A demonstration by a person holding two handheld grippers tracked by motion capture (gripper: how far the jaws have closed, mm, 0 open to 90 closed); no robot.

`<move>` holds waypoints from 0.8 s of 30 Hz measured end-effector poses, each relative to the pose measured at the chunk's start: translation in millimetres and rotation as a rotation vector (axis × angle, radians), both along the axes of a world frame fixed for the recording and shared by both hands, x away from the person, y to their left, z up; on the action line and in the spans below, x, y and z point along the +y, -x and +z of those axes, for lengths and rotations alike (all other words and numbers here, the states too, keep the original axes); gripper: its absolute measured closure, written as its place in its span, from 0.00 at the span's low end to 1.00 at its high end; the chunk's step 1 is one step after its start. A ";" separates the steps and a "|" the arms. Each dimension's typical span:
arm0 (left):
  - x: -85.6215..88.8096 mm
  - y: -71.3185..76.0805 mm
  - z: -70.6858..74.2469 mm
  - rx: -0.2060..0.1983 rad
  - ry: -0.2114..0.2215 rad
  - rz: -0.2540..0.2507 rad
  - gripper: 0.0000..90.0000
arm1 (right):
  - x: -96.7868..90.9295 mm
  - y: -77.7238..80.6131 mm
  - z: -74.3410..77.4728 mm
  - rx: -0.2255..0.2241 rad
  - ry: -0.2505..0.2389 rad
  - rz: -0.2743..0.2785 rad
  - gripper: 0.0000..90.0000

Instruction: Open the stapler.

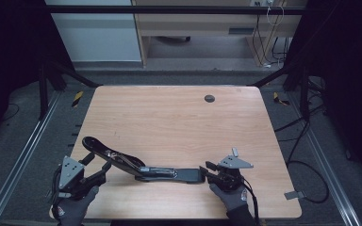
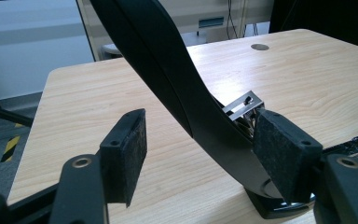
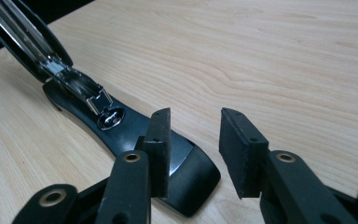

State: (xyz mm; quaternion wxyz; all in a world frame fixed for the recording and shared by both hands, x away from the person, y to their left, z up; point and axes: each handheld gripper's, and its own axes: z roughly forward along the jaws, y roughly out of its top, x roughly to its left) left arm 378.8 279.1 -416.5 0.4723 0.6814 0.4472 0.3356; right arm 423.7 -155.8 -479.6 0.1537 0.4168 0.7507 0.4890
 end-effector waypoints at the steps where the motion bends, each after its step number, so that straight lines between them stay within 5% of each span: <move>1: -1.3 0.7 -0.8 0.001 0.003 -0.003 0.39 | 1.5 1.1 -2.3 0.006 0.015 0.007 0.75; 9: -2.6 9.1 -2.6 0.012 -0.012 -0.025 0.38 | 4.3 2.1 -8.6 0.013 0.026 0.008 0.80; 24: -0.5 8.6 -28.0 0.102 -0.063 -0.014 0.35 | -1.9 1.8 -5.4 -0.006 0.011 -0.017 0.78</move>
